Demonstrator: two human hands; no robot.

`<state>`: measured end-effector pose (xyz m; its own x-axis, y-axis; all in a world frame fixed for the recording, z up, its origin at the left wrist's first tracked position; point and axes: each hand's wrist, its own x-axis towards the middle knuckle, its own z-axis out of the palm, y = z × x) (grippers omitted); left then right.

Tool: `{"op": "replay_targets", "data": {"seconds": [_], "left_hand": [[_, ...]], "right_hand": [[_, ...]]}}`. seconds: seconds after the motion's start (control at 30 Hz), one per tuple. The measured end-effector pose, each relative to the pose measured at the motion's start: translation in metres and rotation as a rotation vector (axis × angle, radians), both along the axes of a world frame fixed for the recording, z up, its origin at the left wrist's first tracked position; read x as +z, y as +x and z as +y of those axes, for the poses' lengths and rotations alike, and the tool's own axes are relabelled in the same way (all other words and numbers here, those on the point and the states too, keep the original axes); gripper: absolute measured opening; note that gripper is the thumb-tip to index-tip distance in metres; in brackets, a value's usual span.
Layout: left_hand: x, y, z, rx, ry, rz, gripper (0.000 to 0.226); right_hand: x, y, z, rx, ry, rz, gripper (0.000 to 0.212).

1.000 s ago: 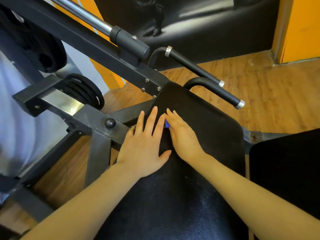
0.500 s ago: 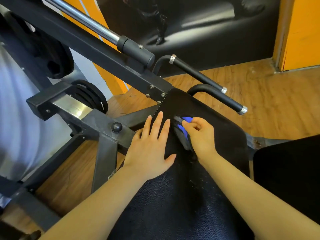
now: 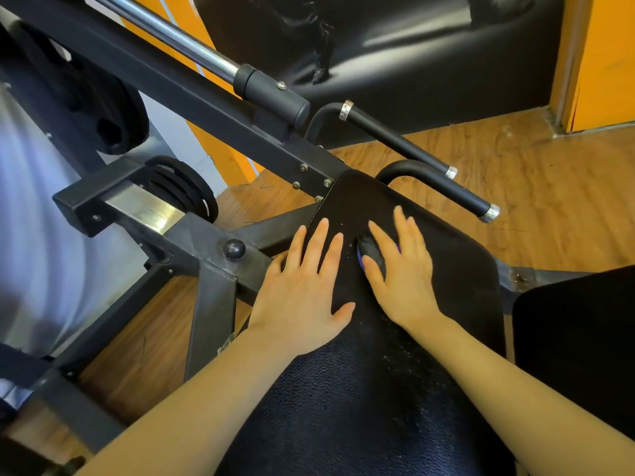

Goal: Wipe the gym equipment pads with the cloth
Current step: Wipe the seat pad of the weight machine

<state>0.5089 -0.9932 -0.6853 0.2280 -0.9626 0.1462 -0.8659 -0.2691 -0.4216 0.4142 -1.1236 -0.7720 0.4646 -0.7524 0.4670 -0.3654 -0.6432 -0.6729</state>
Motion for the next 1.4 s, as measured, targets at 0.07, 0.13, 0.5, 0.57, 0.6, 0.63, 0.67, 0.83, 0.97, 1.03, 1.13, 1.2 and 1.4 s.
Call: {"op": "replay_targets", "data": {"seconds": [0.07,0.13,0.5,0.57,0.6,0.63,0.67,0.83,0.97,1.03,1.13,1.2,1.4], "left_hand": [[0.001,0.0,0.0,-0.002,0.0,0.001,0.095],[0.0,0.0,0.0,-0.012,0.003,-0.007,0.093],[0.0,0.002,-0.001,-0.018,0.011,0.011,0.093],[0.0,0.002,0.001,-0.017,0.02,0.008,0.091],[0.0,0.002,0.002,-0.01,0.032,0.004,0.09],[0.0,0.002,0.002,0.002,0.046,0.002,0.088],[0.001,0.002,0.001,0.018,0.064,0.002,0.085],[0.007,0.0,0.006,0.046,0.191,-0.016,0.077],[0.01,0.002,0.016,-0.008,0.201,-0.061,0.08],[0.01,0.004,0.014,-0.022,0.192,-0.042,0.074],[0.014,0.001,0.013,-0.025,0.21,-0.043,0.069],[0.013,0.0,0.016,-0.031,0.235,-0.043,0.066],[0.001,-0.007,0.045,-0.174,0.204,-0.067,0.06]], "right_hand": [[0.001,0.001,0.0,0.136,0.003,0.011,0.053],[0.0,-0.006,0.005,0.217,0.06,-0.011,0.053],[0.05,0.061,-0.018,0.241,0.098,-0.125,0.045],[0.037,0.042,-0.01,0.274,0.044,-0.078,0.047],[0.027,0.027,-0.002,0.292,0.012,-0.058,0.049],[0.018,0.01,0.007,0.31,-0.018,-0.045,0.051],[0.009,-0.005,0.017,0.325,-0.024,-0.041,0.053],[0.004,-0.016,0.024,0.327,-0.066,0.014,0.049],[0.022,0.027,-0.012,0.266,0.004,0.039,0.046],[0.03,0.041,-0.026,0.239,0.02,0.046,0.045],[0.027,0.031,-0.02,0.251,0.04,0.008,0.047],[0.013,0.007,0.002,0.279,0.029,-0.013,0.049],[-0.002,-0.024,0.031,0.321,-0.012,-0.036,0.049]]}}
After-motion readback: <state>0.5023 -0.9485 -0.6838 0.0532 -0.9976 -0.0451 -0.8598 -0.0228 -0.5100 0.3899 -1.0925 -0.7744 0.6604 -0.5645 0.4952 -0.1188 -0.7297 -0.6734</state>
